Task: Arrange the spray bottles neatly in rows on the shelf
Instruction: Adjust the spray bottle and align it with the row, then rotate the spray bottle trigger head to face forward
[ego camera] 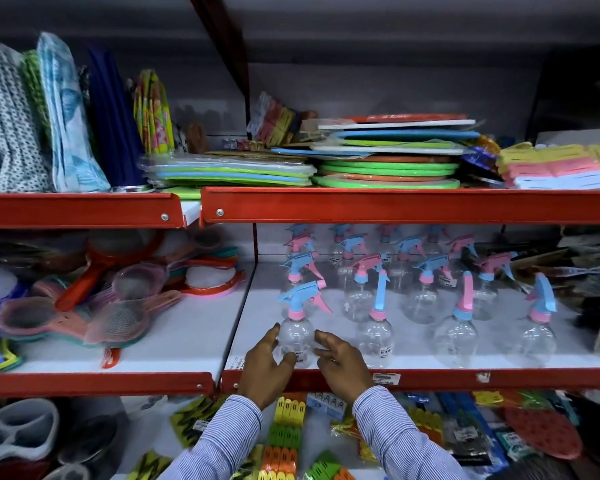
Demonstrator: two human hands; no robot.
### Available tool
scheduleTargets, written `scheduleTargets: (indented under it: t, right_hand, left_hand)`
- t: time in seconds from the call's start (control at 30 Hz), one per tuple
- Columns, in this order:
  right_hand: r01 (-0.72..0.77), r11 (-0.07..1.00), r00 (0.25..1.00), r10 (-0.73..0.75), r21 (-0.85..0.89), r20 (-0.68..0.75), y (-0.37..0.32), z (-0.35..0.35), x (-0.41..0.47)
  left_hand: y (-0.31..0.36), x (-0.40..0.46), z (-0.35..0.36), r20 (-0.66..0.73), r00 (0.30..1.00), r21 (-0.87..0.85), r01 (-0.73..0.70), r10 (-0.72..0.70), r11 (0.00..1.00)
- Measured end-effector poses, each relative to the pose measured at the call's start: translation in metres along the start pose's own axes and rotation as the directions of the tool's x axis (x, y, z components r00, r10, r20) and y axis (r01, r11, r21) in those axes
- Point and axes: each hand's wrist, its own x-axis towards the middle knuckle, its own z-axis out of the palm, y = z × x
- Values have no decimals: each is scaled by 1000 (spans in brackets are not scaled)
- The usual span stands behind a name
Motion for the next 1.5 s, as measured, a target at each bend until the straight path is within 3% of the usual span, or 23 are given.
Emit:
scheduleTargets:
  t: [0.23,0.33,0.5,0.6,0.73,0.83,0.93,1.07,1.27,1.5]
  right_hand:
    - [12,1000,999,-12,1,-33,1,0,-1]
    - [57,998,985,-50,35,-164,1,-4,-11]
    - [105,993,864,-65,52,-499,12,-21,-34]
    - [65,996,785,-10,67,-619,28,-41,-41]
    - [66,996,721,-3,64,-693,43,-73,-34]
    - [48,995,796,12,83,-606,52,-94,-16]
    - [0,998,950,21,68,-313,59,-109,0]
    - [20,1000,997,-21,-9,-72,66,-119,15]
    - [29,999,996,-25,37,-88,71,-125,9]
    - [42,991,989,-23,128,-144,66,-127,-9]
  left_hand:
    - [-6,1,0,12,1000,3,6,-6,1000]
    - [-10,-3,0,-90,996,26,-7,10,1000]
    - [2,-18,4,-342,911,18,-240,231,971]
    - [11,-21,24,-333,897,23,-300,290,954]
    - [28,-19,62,-241,938,-49,-267,248,962]
    - [38,-14,85,-155,971,-78,-193,179,978]
    - [48,-11,108,-110,990,-89,-99,89,991]
    - [54,-11,130,-118,993,-85,-38,28,996]
    - [59,-16,143,-156,988,-75,-25,13,997]
    - [58,-10,136,-84,996,-42,-30,26,999]
